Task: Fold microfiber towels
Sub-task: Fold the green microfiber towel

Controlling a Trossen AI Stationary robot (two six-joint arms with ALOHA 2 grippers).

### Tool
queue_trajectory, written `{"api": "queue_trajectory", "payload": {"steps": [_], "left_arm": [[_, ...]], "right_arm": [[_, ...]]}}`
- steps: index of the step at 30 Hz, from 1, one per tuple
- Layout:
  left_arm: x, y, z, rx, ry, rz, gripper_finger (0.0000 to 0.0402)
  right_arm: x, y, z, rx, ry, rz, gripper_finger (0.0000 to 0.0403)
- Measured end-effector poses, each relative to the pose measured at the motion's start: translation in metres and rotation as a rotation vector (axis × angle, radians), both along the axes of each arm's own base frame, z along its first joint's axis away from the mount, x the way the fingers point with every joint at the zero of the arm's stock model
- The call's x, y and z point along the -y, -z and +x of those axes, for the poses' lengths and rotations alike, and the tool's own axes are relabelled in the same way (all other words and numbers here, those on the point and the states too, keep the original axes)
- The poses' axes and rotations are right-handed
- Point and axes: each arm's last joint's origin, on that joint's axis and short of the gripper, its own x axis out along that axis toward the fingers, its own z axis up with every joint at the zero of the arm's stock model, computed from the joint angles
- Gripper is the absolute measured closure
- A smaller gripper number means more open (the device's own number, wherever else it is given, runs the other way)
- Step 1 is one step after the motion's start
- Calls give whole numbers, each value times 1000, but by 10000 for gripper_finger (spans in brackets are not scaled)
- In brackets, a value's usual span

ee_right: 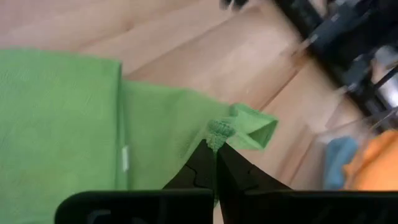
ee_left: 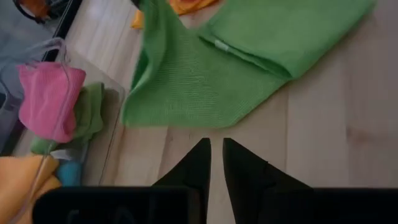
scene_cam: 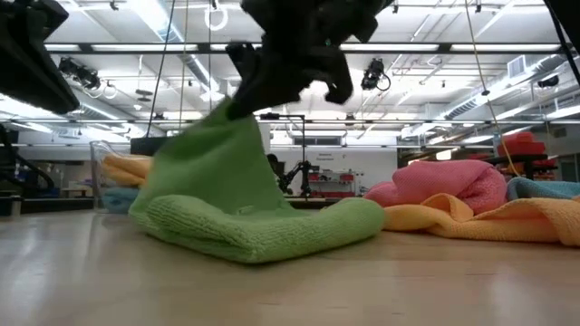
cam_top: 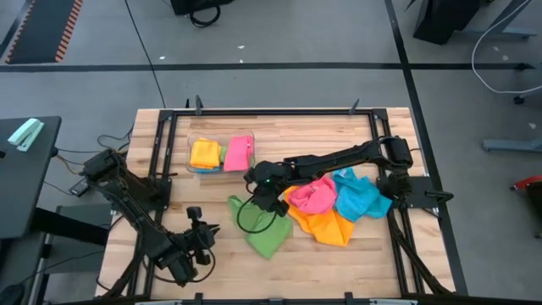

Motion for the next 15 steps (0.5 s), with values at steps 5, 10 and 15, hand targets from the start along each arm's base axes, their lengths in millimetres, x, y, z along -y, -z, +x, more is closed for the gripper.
{"api": "queue_trajectory", "payload": {"steps": [5, 10, 15], "left_arm": [[2, -7, 2, 56, -10, -81, 357], [4, -7, 3, 55, -10, -107, 357], [4, -7, 3, 55, -10, -109, 361]], "right_arm": [[-5, 15, -7, -53, -27, -16, 398], [-21, 24, -13, -81, -53, -42, 398], [-35, 28, -20, -139, -56, -96, 398]]}}
